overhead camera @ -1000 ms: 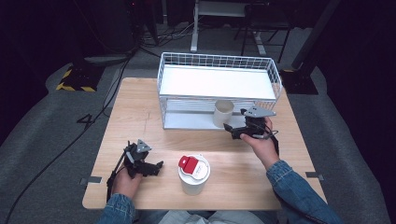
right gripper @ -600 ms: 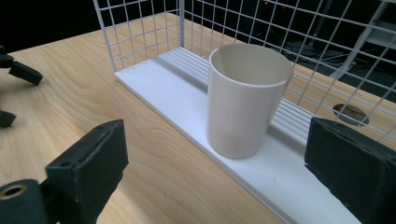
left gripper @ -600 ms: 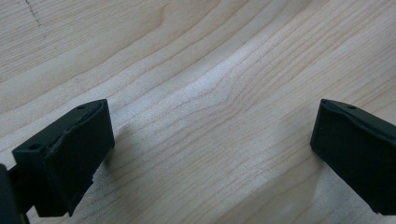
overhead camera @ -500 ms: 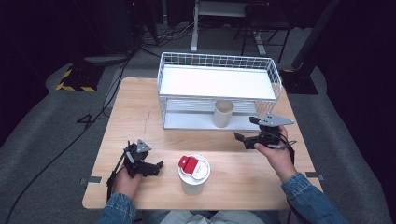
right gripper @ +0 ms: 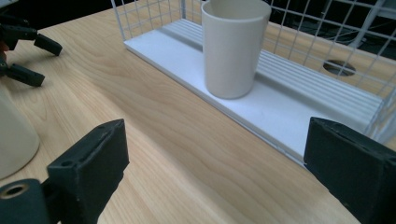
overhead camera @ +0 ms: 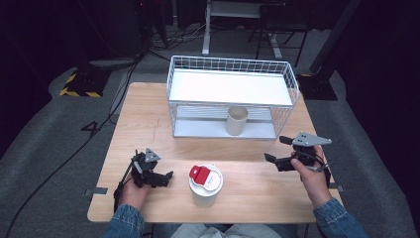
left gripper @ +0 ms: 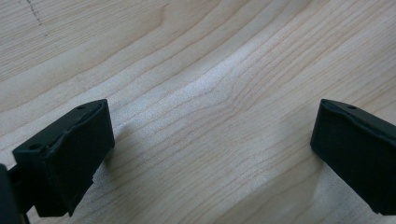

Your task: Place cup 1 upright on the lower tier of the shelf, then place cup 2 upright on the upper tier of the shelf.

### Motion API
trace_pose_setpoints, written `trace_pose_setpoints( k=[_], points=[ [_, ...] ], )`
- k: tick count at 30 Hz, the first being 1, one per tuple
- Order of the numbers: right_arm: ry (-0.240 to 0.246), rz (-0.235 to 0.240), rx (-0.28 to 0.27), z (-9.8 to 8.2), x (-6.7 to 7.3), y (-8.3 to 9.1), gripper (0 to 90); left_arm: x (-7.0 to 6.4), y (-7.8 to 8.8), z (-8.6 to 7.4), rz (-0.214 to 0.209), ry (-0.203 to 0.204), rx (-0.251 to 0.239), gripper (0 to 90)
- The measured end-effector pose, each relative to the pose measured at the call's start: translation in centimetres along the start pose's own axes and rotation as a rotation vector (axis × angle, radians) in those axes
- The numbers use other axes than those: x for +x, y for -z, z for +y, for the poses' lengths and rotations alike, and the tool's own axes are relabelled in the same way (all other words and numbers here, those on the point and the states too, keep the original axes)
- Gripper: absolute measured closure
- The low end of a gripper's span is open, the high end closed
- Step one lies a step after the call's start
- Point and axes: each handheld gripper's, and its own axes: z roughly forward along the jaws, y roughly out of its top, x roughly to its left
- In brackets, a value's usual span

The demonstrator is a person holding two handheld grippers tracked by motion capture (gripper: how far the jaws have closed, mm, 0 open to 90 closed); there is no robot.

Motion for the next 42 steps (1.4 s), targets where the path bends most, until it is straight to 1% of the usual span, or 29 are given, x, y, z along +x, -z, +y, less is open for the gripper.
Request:
trace_pose_setpoints(
  k=[2, 5, 8, 10, 14, 16, 18, 20, 24, 29, 30, 32, 34, 36, 38, 39, 41, 42],
  points=[
    [-0.013, 0.0, 0.0, -0.6, -0.1, 0.4, 6.8, 0.0, 0.0, 0.0, 0.0, 0.0, 0.0, 0.1],
    [-0.019, 0.004, 0.007, -1.4, -0.2, 0.9, 6.8, 0.0, 0.0, 0.0, 0.0, 0.0, 0.0, 0.1],
    [-0.04, 0.008, 0.023, -2.4, -0.5, 1.5, 6.8, 0.0, 0.0, 0.0, 0.001, 0.0, -0.001, 0.0],
    [-0.053, 0.004, 0.028, -3.1, -0.7, 1.7, 6.8, -0.1, 0.0, -0.1, 0.003, 0.013, 0.001, 0.0],
    [-0.068, -0.005, 0.047, -4.4, -1.2, 1.9, 6.9, -0.1, 0.0, -0.1, 0.004, 0.014, 0.002, 0.1],
    [-0.074, -0.015, 0.063, -5.0, -1.3, 2.1, 6.9, -0.2, 0.1, -0.1, 0.014, 0.015, 0.0, 0.1],
    [-0.079, -0.017, 0.08, -5.8, -1.4, 2.1, 6.9, -0.3, 0.1, -0.1, 0.015, 0.021, 0.0, 0.1],
    [-0.085, -0.028, 0.1, -6.4, -1.5, 2.2, 6.9, -0.4, 0.0, -0.1, 0.019, 0.026, 0.0, 0.0],
    [-0.071, -0.042, 0.143, -7.4, -1.6, 2.2, 6.4, -0.5, 0.0, -0.1, 0.02, 0.03, -0.002, 0.0],
    [-0.058, -0.039, 0.19, -8.8, -1.5, 2.3, 3.0, -0.5, 0.0, -0.1, 0.025, 0.032, -0.002, 0.0],
    [-0.059, -0.038, 0.203, -9.1, -1.5, 2.3, 2.0, -0.5, 0.0, -0.1, 0.025, 0.032, -0.002, 0.0],
    [-0.065, -0.042, 0.21, -9.6, -1.5, 2.4, 1.9, -0.6, 0.1, -0.1, 0.021, 0.033, -0.001, 0.0],
    [-0.066, -0.044, 0.22, -9.9, -1.4, 2.4, 1.6, -0.6, 0.2, -0.2, 0.014, 0.028, 0.002, 0.0],
    [-0.045, -0.059, 0.238, -10.3, -1.3, 2.3, 0.4, -0.5, 0.2, -0.2, 0.014, 0.025, 0.002, 0.0],
    [-0.044, -0.056, 0.255, -10.4, -1.2, 2.2, 0.1, -0.5, 0.2, -0.3, 0.015, 0.024, 0.004, 0.0],
    [-0.042, -0.065, 0.256, -10.4, -1.1, 2.2, 0.0, -0.5, 0.2, -0.3, 0.016, 0.021, 0.004, 0.0],
    [-0.039, -0.071, 0.255, -10.4, -1.0, 2.0, 0.0, -0.6, 0.3, -0.3, 0.015, 0.031, 0.007, 0.0],
    [-0.038, -0.072, 0.263, -10.3, -0.9, 1.9, 0.0, -0.7, 0.3, -0.3, 0.016, 0.034, 0.011, 0.0]
  ],
)
